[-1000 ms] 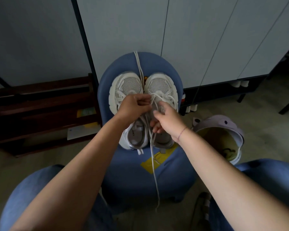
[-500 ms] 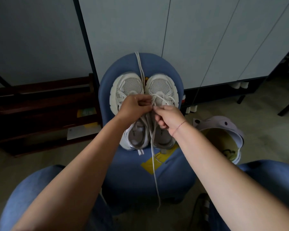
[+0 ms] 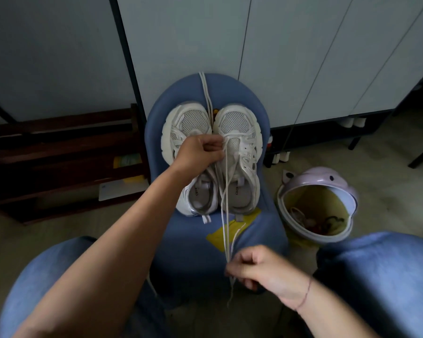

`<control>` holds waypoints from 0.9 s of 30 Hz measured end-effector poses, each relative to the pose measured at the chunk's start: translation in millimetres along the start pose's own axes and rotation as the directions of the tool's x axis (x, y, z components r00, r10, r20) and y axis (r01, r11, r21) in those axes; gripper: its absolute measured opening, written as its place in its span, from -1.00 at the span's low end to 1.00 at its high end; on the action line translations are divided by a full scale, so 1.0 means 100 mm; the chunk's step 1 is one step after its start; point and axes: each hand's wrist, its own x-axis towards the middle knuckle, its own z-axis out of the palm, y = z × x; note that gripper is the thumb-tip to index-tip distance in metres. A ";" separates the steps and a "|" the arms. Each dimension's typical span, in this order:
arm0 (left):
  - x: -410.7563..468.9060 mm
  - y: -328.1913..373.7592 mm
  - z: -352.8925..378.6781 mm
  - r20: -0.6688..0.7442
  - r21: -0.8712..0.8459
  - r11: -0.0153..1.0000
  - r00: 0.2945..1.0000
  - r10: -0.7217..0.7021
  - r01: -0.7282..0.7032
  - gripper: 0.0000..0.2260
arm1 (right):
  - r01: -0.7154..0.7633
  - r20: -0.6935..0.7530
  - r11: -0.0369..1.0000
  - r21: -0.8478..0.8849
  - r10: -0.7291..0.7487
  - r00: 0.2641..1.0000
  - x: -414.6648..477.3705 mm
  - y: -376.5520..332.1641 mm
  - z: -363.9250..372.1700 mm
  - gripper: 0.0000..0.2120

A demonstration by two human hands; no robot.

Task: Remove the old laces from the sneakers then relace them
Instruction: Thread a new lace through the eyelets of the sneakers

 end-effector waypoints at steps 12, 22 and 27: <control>-0.02 0.04 -0.01 0.009 0.006 1.000 1.000 -0.010 0.010 -0.61 | -0.006 0.211 0.975 -0.222 0.054 0.976 0.05 0.05 -0.01 -0.82; -0.02 0.04 -0.01 0.012 0.015 1.000 1.000 -0.011 0.011 -0.61 | -0.031 0.303 0.938 -0.346 0.143 0.942 0.05 0.09 -0.01 -0.84; -0.03 0.05 0.00 0.010 -0.004 1.000 1.000 -0.014 0.014 -0.61 | -0.058 -0.025 0.890 -0.453 0.053 0.998 0.19 0.17 -0.11 -0.67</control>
